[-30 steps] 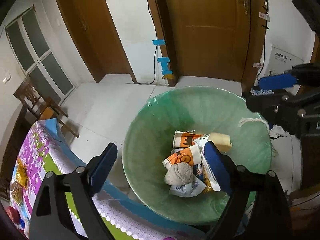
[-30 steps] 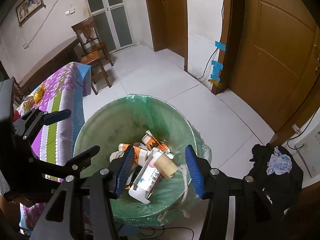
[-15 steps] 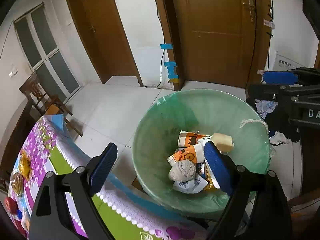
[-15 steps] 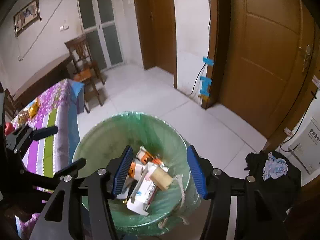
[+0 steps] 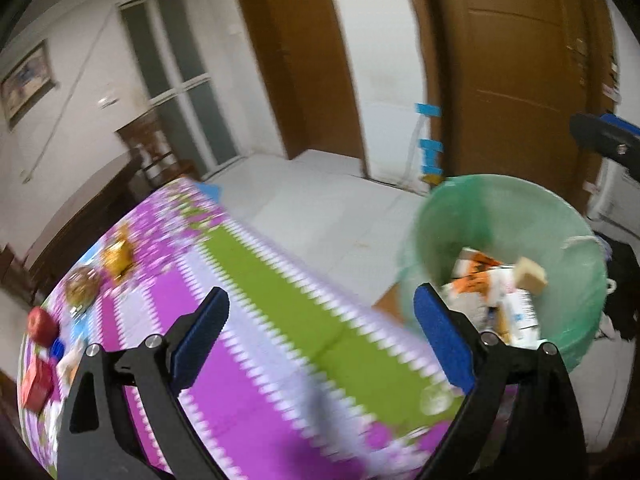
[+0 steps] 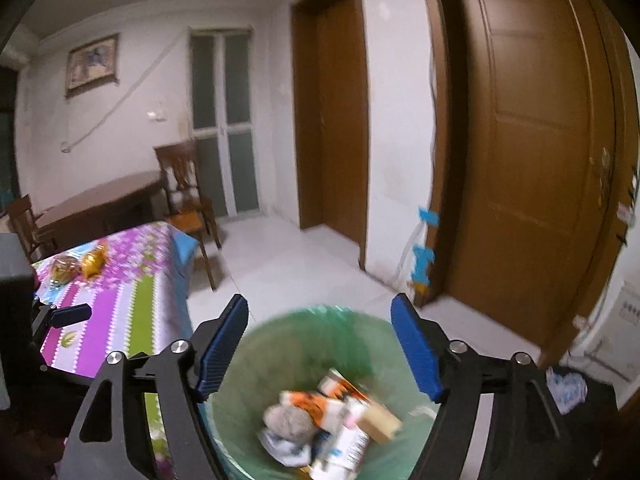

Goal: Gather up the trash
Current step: 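Move both tools back toward the table, then grasp the tan square sponge with the right tool while the left tool grasps the green scrubber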

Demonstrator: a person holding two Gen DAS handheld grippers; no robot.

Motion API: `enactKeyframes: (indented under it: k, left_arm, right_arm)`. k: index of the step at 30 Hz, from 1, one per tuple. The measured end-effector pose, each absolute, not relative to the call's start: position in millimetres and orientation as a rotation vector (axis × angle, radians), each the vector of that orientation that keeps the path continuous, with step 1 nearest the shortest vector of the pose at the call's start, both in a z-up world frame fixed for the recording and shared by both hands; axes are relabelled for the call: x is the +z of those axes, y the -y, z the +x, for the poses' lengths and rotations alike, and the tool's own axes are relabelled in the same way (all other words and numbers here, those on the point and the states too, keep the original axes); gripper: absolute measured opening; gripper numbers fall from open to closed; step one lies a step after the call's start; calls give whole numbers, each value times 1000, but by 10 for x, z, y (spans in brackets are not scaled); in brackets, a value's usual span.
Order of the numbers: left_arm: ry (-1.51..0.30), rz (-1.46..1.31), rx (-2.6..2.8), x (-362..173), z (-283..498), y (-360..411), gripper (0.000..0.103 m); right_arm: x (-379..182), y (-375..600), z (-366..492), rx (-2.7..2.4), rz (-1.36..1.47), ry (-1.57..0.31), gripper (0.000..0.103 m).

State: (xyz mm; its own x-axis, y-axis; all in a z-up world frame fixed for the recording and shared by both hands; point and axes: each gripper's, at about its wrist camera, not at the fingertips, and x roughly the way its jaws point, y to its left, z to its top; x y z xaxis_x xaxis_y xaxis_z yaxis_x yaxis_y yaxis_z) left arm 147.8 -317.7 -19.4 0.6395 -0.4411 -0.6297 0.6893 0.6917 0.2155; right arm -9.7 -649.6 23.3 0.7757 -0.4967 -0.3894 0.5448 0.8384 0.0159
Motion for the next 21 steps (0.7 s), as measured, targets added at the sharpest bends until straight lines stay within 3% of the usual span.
enactKeyframes:
  k: [12,21]
  left_arm:
    - [-589,322,-469,-37,1911,1845,91]
    - [-639,338,-434,-87,2246,792,91]
  right_arm:
    - [408,5283,371,-411,-59,-262,93]
    - [368,4570,975,-210,-34,-384,94]
